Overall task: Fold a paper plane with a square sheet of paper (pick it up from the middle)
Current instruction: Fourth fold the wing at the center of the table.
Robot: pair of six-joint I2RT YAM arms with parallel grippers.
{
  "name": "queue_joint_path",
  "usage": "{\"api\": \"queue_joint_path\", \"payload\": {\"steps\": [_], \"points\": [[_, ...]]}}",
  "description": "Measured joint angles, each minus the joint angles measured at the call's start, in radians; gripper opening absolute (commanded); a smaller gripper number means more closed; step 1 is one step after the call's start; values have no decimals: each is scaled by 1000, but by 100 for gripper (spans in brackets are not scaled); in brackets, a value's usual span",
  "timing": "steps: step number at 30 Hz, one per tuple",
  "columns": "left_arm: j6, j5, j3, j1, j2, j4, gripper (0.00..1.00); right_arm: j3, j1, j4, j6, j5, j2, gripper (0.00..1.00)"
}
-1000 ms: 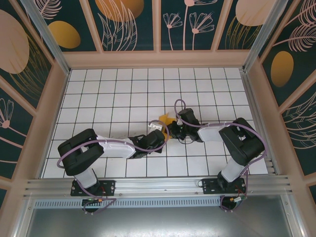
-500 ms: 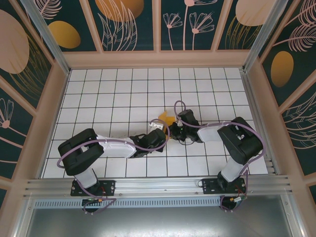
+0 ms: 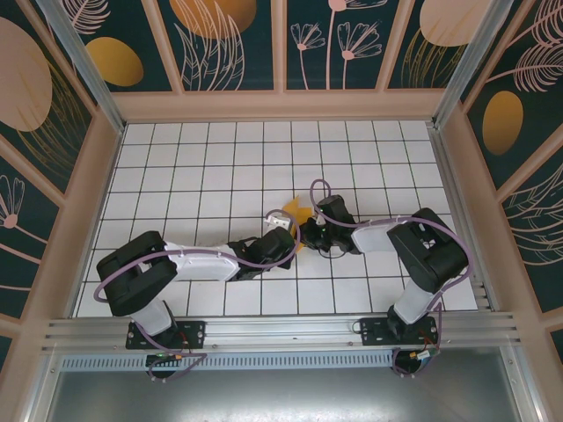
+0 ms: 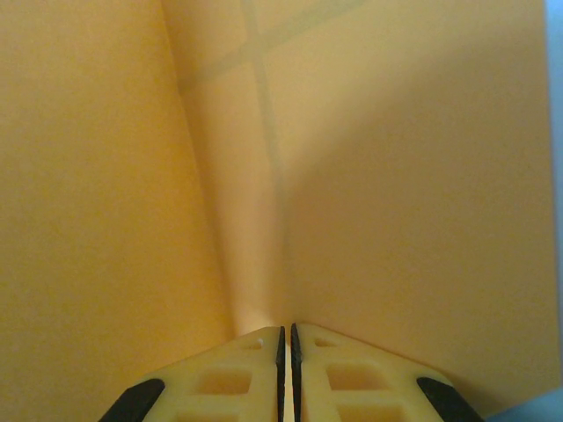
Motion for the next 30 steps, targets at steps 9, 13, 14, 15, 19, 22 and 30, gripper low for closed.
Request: {"api": "queue_joint_path", "payload": {"steps": [9, 13, 14, 15, 19, 22, 30], "points": [[-18, -1, 0, 0, 31, -14, 32, 0, 0, 0, 0, 0, 0, 14], [-23, 0, 0, 0, 37, -16, 28, 0, 0, 0, 0, 0, 0, 14], [-23, 0, 0, 0, 37, -16, 28, 0, 0, 0, 0, 0, 0, 14], [-23, 0, 0, 0, 37, -16, 28, 0, 0, 0, 0, 0, 0, 14], [-23, -1, 0, 0, 35, -15, 30, 0, 0, 0, 0, 0, 0, 14], [-23, -1, 0, 0, 27, -15, 31, 0, 0, 0, 0, 0, 0, 14], [-23, -1, -2, 0, 0, -10, 27, -2, 0, 1, 0, 0, 0, 14]]}}
